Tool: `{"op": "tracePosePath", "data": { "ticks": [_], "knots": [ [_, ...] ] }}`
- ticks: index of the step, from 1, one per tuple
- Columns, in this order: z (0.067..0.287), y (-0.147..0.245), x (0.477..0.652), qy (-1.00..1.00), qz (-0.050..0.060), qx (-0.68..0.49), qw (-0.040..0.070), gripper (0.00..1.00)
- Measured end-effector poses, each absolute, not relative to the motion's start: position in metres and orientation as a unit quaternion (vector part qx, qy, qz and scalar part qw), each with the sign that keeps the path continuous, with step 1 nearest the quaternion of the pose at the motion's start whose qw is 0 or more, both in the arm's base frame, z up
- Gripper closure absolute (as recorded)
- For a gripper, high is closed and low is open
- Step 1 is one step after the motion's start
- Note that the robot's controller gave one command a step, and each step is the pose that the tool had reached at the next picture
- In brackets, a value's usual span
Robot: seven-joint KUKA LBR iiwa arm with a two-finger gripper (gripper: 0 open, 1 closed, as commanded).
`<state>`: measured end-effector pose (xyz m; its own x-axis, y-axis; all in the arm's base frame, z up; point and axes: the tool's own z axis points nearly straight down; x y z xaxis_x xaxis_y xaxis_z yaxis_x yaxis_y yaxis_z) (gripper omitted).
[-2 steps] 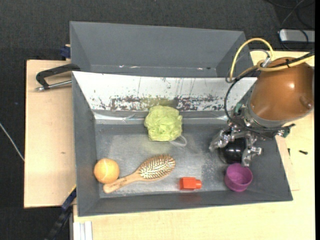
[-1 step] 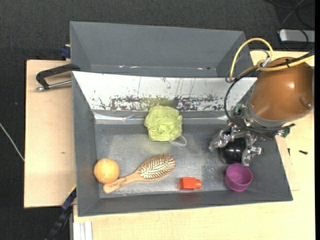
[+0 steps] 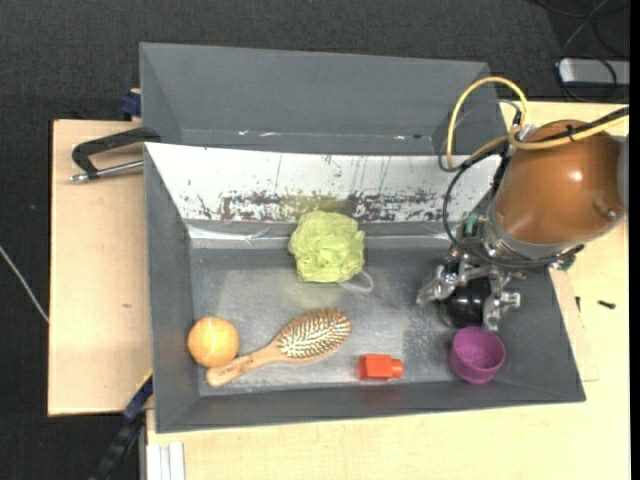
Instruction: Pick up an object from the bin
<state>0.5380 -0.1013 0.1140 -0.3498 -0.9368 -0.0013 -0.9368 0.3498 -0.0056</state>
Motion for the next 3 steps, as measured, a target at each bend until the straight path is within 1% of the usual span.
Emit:
{"op": "tracePosePath", "data": {
  "ticks": [1,2,3],
  "knots": [
    [0.102,-0.102,0.539,0.803,0.0,-0.596,-0.002,0.0],
    [0.12,-0.101,0.537,0.747,0.005,-0.665,-0.003,0.0],
    [0.128,-0.112,0.555,0.718,-0.005,-0.696,0.004,0.0]
  ]
}}
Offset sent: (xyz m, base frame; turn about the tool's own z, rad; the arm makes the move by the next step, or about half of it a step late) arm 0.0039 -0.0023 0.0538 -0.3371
